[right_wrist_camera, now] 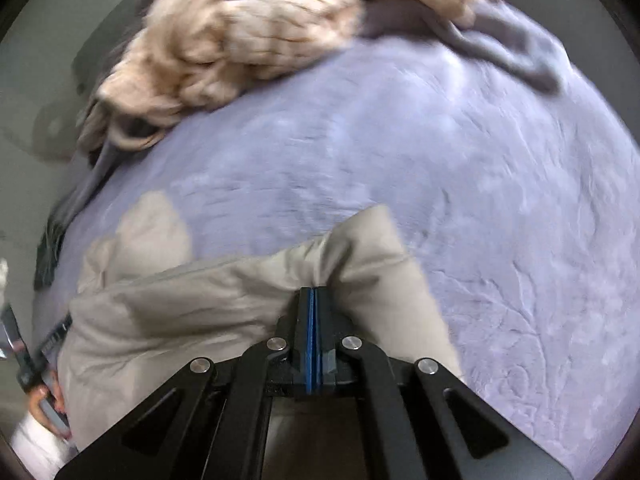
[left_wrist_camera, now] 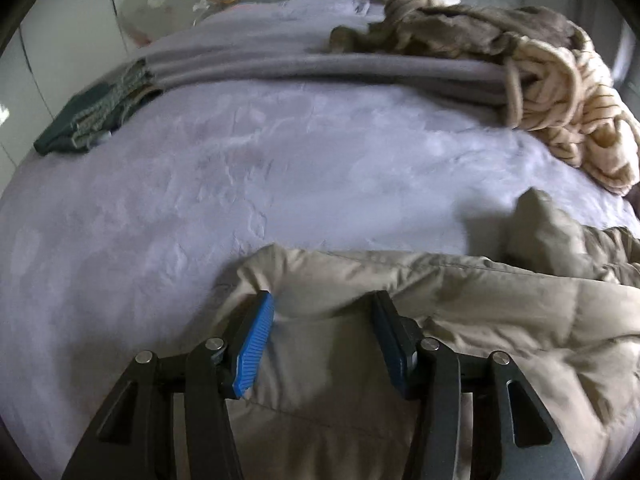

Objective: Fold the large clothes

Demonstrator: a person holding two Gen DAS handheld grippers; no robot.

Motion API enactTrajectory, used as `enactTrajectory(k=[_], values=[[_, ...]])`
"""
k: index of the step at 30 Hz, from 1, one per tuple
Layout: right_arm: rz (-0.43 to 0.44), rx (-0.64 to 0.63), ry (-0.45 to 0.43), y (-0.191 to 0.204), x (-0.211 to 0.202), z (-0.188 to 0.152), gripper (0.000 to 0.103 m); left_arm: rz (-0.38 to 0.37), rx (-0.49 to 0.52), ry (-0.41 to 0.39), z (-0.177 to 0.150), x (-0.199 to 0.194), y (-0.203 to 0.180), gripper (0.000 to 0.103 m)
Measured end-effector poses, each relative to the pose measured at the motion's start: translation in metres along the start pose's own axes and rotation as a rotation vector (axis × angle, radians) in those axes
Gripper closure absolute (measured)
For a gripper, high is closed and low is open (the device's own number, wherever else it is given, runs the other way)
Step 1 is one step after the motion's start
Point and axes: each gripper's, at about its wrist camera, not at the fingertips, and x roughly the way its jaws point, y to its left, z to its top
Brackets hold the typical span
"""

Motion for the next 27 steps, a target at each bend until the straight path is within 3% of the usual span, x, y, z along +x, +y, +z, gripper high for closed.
enactTrajectory(k=[5, 9, 16, 17, 18, 19, 27], values=[[0.024, 0.072, 0.024, -0.015, 0.033, 0.004, 0.103, 0.013, -0.011, 0.022, 0.002, 0.021, -0.004, 0.045], [0.013, 0.069, 0.037, -0.012, 0.037, 0.008, 0.103, 0.023, -0.033, 0.031, 0.004, 0.015, -0.001, 0.044], [0.029, 0.068, -0.002, -0.001, -0.006, -0.002, 0.099, 0.048, 0.031, 0.031, -0.009, -0.039, -0.006, 0.044], [0.038, 0.062, -0.01, 0.002, -0.014, -0.007, 0.099, 0.045, 0.042, 0.032, -0.012, -0.045, -0.007, 0.041], [0.047, 0.059, -0.015, 0.003, -0.021, -0.012, 0.099, 0.044, 0.054, 0.035, -0.019, -0.055, -0.008, 0.026], [0.057, 0.058, -0.019, 0.005, -0.028, -0.018, 0.099, 0.048, 0.057, 0.033, -0.022, -0.06, -0.008, 0.021], [0.129, 0.097, -0.004, 0.014, -0.069, -0.07, 0.099, 0.01, 0.057, 0.076, -0.059, -0.1, -0.006, 0.019]])
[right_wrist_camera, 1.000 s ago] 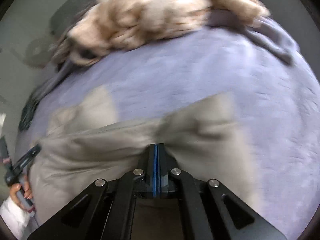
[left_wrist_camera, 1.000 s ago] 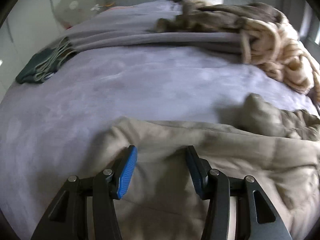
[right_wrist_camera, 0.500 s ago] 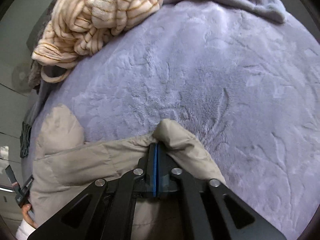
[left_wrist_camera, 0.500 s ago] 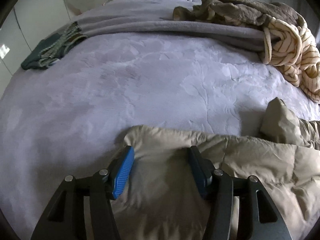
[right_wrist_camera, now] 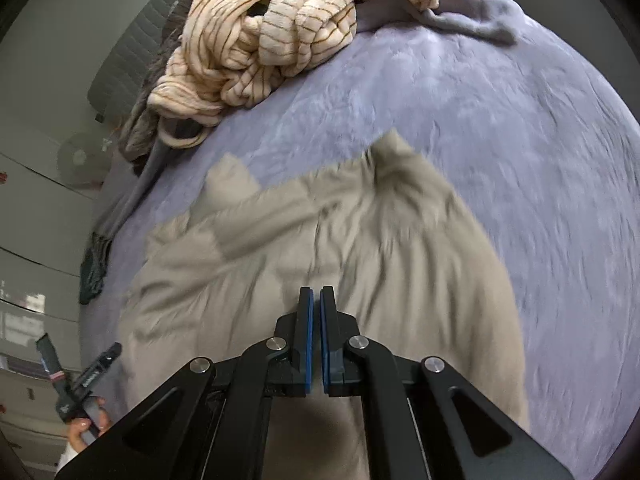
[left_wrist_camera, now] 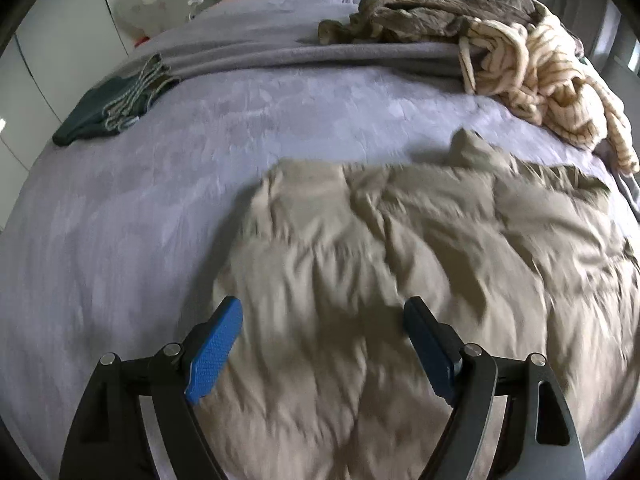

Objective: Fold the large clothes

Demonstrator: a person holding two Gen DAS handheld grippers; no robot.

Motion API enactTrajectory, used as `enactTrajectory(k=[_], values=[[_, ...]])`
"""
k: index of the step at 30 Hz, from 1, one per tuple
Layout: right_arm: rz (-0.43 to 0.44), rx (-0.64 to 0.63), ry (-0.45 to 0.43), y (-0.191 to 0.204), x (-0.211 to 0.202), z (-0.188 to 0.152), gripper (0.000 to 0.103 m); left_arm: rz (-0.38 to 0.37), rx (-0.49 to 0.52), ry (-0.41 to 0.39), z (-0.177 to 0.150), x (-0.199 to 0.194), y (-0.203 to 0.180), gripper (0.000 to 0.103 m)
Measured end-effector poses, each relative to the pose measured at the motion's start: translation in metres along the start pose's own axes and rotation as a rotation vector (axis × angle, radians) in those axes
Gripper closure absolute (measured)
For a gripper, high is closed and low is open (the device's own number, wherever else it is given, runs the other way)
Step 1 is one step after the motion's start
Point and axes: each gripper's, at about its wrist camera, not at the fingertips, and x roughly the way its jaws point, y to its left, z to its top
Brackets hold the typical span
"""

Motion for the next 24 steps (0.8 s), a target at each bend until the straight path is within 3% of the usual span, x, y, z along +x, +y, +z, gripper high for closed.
enactTrajectory(k=[8, 9, 19, 20, 22, 24], values=[[0.007, 0.001, 0.038, 0.003, -0.032, -0.061, 0.099, -0.037, 0.025, 0.036, -0.042, -0.028, -0.002, 0.017], [0.012, 0.011, 0.042, 0.001, -0.036, -0.07, 0.099, -0.041, 0.025, 0.042, -0.046, -0.031, -0.001, 0.0], [0.031, 0.1, 0.098, -0.015, -0.05, -0.133, 0.098, -0.069, 0.023, 0.079, -0.085, -0.051, 0.001, 0.0], [0.035, 0.114, 0.107, -0.017, -0.05, -0.137, 0.096, -0.072, 0.02, 0.085, -0.089, -0.05, 0.001, 0.0], [0.044, 0.144, 0.126, -0.02, -0.047, -0.144, 0.08, -0.083, 0.016, 0.112, -0.098, -0.05, 0.001, 0.0], [0.05, 0.174, 0.131, -0.023, -0.046, -0.15, 0.045, -0.086, 0.012, 0.132, -0.106, -0.049, 0.001, 0.0]])
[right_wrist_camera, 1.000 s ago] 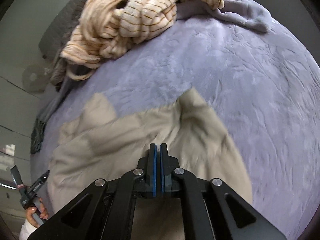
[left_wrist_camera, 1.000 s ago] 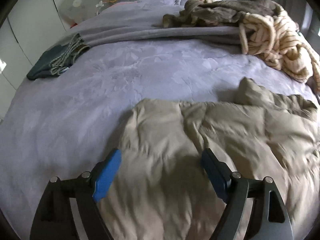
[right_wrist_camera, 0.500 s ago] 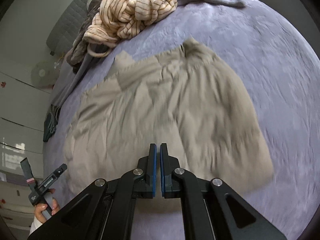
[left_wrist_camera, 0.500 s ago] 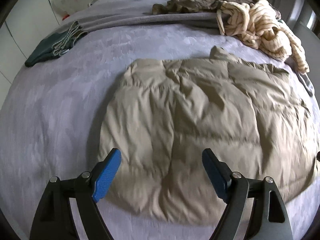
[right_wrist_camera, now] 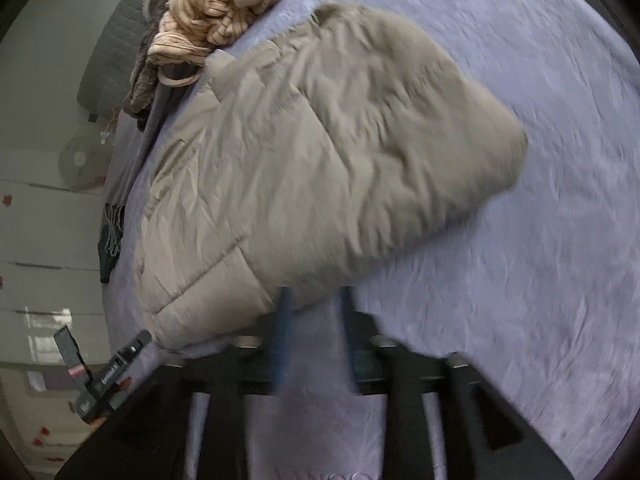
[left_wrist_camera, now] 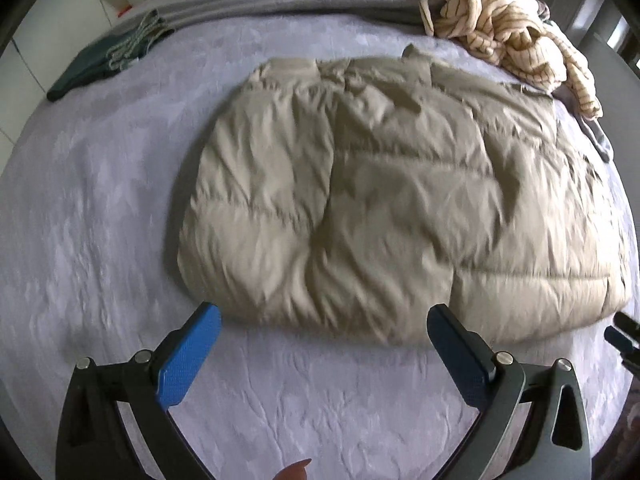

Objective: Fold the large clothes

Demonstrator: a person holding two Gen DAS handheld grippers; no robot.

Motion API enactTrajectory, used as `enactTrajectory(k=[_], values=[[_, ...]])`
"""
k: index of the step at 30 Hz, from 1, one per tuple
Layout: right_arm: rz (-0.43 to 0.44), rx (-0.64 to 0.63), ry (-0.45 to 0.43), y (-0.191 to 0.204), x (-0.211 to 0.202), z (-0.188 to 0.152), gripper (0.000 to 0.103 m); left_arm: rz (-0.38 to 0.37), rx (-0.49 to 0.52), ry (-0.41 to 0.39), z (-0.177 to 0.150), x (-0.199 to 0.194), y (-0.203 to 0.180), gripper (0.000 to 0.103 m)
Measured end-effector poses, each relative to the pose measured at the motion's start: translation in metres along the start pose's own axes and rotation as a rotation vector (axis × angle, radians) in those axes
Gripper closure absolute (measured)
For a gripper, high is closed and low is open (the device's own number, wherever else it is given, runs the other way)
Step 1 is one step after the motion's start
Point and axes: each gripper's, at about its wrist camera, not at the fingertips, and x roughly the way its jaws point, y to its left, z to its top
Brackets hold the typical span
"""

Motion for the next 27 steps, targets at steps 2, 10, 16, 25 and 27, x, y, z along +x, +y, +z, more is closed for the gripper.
enactTrajectory(k=[2, 10, 16, 25, 27], values=[[0.012, 0.019, -0.008, -0.002, 0.001, -0.004, 0.042, 0.002, -0.004, 0.022, -0.006, 0.005, 0.002, 0.0], [0.031, 0.065, 0.008, -0.011, 0.013, -0.008, 0.03, -0.022, -0.06, 0.084, -0.014, 0.025, 0.014, 0.0], [0.07, 0.091, -0.004, -0.012, 0.019, -0.004, 0.021, -0.152, -0.165, 0.083, -0.019, 0.029, 0.03, 0.0], [0.169, 0.169, -0.016, -0.018, 0.038, 0.009, 0.011, -0.395, -0.395, 0.073, -0.019, 0.048, 0.068, 0.0], [0.201, 0.187, -0.012, -0.018, 0.043, 0.011, 0.011, -0.418, -0.419, 0.072, -0.019, 0.053, 0.073, 0.0]])
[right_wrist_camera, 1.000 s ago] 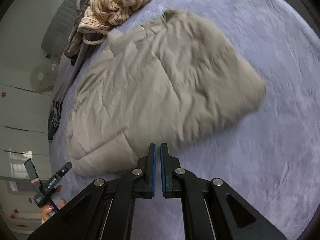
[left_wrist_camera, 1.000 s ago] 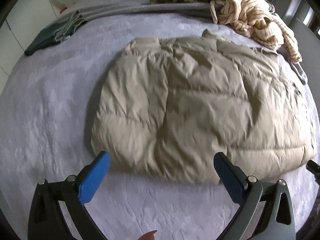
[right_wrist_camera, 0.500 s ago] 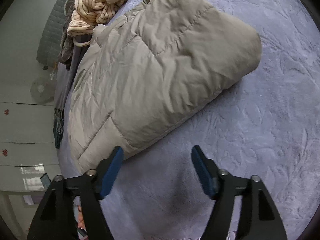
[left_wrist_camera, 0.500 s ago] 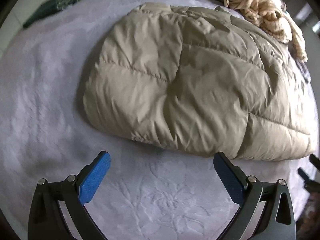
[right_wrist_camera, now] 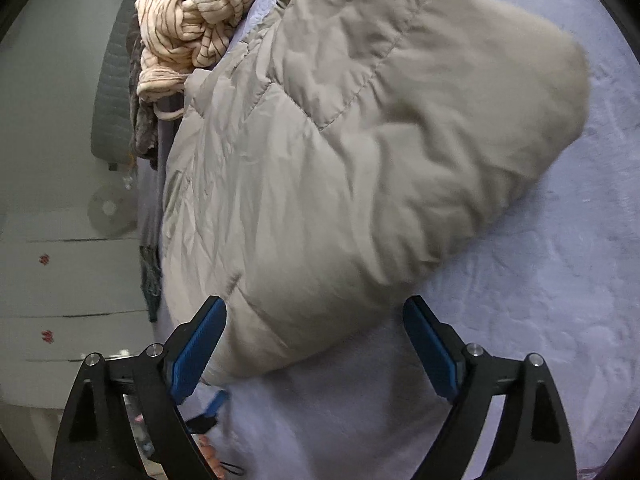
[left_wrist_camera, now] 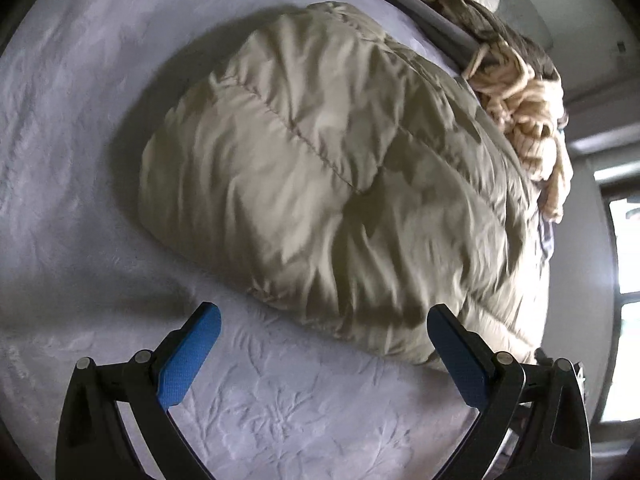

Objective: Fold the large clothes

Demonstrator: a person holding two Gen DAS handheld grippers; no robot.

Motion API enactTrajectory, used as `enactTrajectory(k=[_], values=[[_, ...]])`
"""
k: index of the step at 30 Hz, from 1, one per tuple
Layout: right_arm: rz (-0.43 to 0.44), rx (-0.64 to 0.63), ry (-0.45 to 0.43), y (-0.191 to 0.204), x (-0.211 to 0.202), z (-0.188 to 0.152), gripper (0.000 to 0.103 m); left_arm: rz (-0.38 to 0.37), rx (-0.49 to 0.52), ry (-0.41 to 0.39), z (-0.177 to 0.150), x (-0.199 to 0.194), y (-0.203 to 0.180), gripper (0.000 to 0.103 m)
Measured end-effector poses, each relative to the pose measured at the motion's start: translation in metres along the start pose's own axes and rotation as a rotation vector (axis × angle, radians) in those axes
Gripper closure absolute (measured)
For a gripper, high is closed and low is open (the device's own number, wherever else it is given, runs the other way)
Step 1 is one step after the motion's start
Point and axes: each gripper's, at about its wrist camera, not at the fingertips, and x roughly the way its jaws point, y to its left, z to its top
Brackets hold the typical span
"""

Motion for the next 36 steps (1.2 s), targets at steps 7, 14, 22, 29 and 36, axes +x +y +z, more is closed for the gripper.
enactTrajectory(k=[7, 14, 22, 29, 36], values=[[0.108, 0.038, 0.0, 0.005, 0.012, 0.008, 0.0, -0.063, -0.01, -0.01, 0.01, 0.009, 0.007, 0.0], [0.15, 0.076, 0.001, 0.005, 0.021, 0.016, 0.0, -0.131, -0.13, -0.045, 0.031, 0.03, 0.01, 0.0], [0.192, 0.093, 0.025, 0.003, 0.047, 0.025, 0.0, -0.086, -0.183, -0.12, 0.051, 0.038, 0.006, 0.037], [0.146, 0.144, -0.002, -0.004, 0.037, 0.021, 0.064, 0.032, 0.105, -0.195, 0.041, 0.01, -0.03, 0.084], [0.129, 0.061, -0.059, 0.012, 0.012, 0.004, 0.078, 0.076, 0.313, -0.229, 0.022, -0.02, -0.05, 0.085]])
